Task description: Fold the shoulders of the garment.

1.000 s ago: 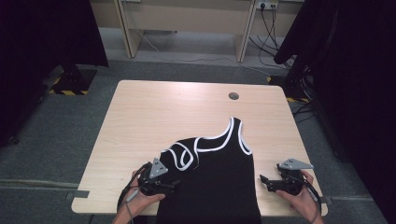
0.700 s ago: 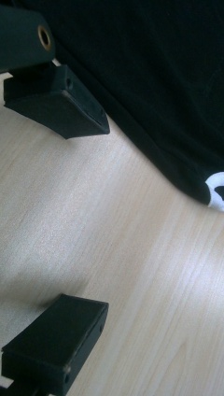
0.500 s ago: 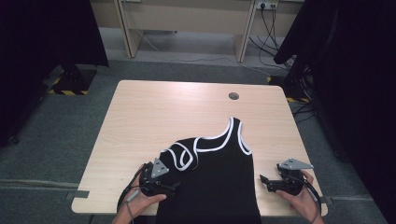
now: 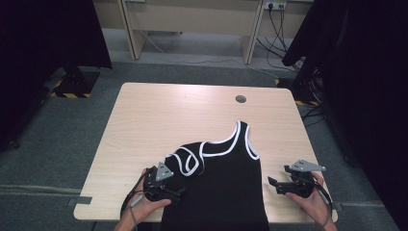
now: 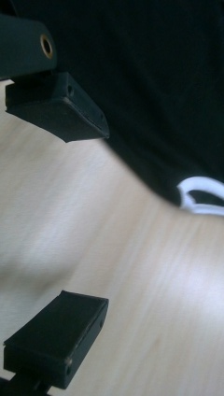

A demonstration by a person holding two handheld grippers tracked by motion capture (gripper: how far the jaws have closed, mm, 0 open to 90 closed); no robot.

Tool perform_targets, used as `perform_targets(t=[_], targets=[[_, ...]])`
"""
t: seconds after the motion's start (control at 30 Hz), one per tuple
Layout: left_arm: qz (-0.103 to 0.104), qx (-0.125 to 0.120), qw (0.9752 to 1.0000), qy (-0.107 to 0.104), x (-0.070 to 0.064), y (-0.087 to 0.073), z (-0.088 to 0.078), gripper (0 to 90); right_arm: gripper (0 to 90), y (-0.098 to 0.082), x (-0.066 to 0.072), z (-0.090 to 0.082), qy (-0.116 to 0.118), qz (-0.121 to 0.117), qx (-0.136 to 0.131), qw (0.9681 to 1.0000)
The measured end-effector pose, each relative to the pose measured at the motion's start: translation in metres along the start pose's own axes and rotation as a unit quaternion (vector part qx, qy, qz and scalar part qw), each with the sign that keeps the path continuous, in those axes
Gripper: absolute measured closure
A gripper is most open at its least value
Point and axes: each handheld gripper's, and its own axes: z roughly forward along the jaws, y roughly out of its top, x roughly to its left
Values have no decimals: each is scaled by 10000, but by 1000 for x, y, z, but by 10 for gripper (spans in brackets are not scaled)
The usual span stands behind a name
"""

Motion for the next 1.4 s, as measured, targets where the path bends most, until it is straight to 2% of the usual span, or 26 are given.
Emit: perform_targets(t=[0.2, 0.4, 0.57, 0.77, 1.07, 1.4], targets=[[-7, 2, 10000, 10, 0, 0, 0, 0, 178, 16, -3, 4, 30, -19, -89, 10000], [-52, 0, 10000, 62, 1, 0, 0, 0, 195, 30, -2, 18, 120, -48, -74, 9999], [-60, -1, 10000, 62, 1, 0, 0, 0, 204, 43, -1, 32, 172, -96, -48, 9998], [-60, -2, 10000, 63, 1, 0, 0, 0, 220, 67, -2, 50, 209, -141, -51, 9997], [-76, 2, 9999, 76, 1, 0, 0, 0, 242, 90, -3, 80, 273, -104, -2, 9996], [-71, 1, 9999, 76, 1, 0, 0, 0, 248, 110, -11, 110, 140, -40, 156, 9998]])
